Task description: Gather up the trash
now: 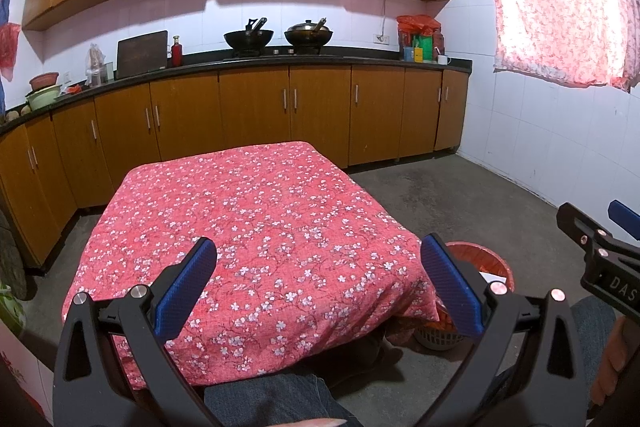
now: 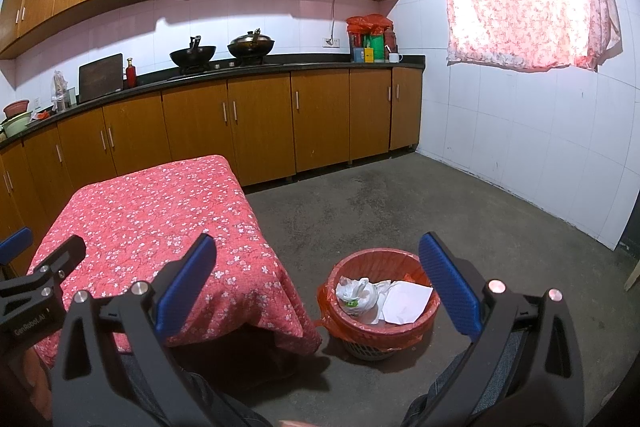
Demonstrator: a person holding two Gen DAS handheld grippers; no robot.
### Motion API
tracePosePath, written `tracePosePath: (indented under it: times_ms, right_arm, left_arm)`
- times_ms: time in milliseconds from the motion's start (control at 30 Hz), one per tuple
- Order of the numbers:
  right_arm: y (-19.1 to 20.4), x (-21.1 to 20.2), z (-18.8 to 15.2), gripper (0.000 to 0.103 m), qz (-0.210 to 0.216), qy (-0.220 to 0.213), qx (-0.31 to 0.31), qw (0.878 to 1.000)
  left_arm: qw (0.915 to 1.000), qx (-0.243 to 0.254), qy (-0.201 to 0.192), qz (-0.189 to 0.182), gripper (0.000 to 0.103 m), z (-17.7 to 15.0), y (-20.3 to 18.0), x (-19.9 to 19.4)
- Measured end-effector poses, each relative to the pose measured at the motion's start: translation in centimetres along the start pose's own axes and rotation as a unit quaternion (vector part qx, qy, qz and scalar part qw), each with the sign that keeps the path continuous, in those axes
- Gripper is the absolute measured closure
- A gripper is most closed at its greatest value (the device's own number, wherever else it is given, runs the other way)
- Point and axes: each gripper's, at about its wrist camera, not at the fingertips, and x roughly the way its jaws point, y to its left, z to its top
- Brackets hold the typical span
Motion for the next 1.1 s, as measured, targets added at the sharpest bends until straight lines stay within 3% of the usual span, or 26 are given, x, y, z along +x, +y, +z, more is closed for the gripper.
tracePosePath:
  times_ms: [1100]
  right_arm:
    - [-0.10,-0.02,0.17,0.004,0.001,0.001,0.001,1.000]
  left_arm:
    - [1.0000,0.002,0.001,-0.002,0.002,-0.43,-0.23,0.06]
